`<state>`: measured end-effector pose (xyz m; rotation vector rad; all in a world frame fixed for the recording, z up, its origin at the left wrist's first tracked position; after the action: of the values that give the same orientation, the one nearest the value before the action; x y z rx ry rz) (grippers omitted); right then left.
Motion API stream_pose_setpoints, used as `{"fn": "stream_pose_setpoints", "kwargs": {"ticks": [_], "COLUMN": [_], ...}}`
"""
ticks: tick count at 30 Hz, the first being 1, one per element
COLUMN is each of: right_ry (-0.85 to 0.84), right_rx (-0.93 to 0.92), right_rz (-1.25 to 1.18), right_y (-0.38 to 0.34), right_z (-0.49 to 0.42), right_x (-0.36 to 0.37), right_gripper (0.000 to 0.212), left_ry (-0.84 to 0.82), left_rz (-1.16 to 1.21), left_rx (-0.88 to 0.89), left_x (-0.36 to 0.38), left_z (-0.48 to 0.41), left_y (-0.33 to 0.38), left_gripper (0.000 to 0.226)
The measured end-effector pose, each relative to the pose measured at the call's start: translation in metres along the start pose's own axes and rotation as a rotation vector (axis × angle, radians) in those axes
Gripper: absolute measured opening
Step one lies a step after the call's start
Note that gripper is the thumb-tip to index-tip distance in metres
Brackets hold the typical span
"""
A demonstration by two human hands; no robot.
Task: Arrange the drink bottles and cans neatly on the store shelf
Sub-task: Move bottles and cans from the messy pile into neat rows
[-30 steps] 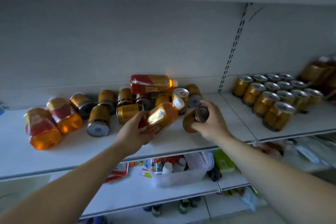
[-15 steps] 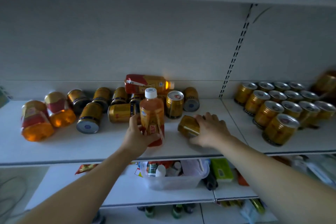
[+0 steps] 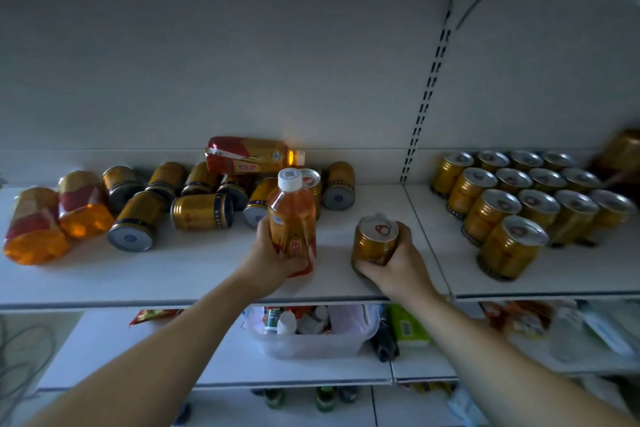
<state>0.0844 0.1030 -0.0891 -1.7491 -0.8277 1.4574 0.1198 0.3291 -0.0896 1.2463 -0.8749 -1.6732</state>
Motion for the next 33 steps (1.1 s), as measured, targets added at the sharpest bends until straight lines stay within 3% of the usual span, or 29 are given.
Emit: {"fn": "stream_pose_setpoints", "kwargs": {"ticks": [6,10,15,20,27,33], "right_ry": [0.155,0.316,0.536,0.656,0.610,0.383], "right_rx": [0.045,0.050,0.042,0.088,0.168,0.115], "right_rz": [-0.046,-0.108,-0.135,-0.079,-0.027,-0.026], "right_y": [0.000,-0.001,-0.005,0.010,0.051,0.103], "right_z": [0.020,0.046,0.078,0.093,0.081,0.051], "right_x": [-0.017,-0.045,-0.089,-0.131,-0.182,-0.219], "right_gripper": [0.074,0.086,0.072,0.067,0.068,0.064], "left_ry": [0.013,-0.082,-0.266,-0.348,-0.307,-0.182], "left_rz": [0.036,0.038,0.050,-0.017,-0.036,0.138], "left_rx": [0.083,0.112,0.194,0.211,0.200,0.174], "left_x": [0.028,0.051,0.101,0.140,0.179,0.226], "left_z": [-0.003,-0.002,0.007,0.016,0.017,0.023], "left_y": [0.008,0.017,0.044,0.060,0.076,0.089], "left_gripper": [0.076,0.069,0.060,0.069,0.075,0.075]}}
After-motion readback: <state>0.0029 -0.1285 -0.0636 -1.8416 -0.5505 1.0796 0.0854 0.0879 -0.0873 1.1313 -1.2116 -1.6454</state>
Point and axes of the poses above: each hand's wrist, its own z-axis away from the middle knuckle, its own x-axis out of the palm, y = z × x, the point moved 1 cm from there along -z, towards the middle knuckle, and after that the axes turned 8 degrees about -x, right-handed, at the moved point
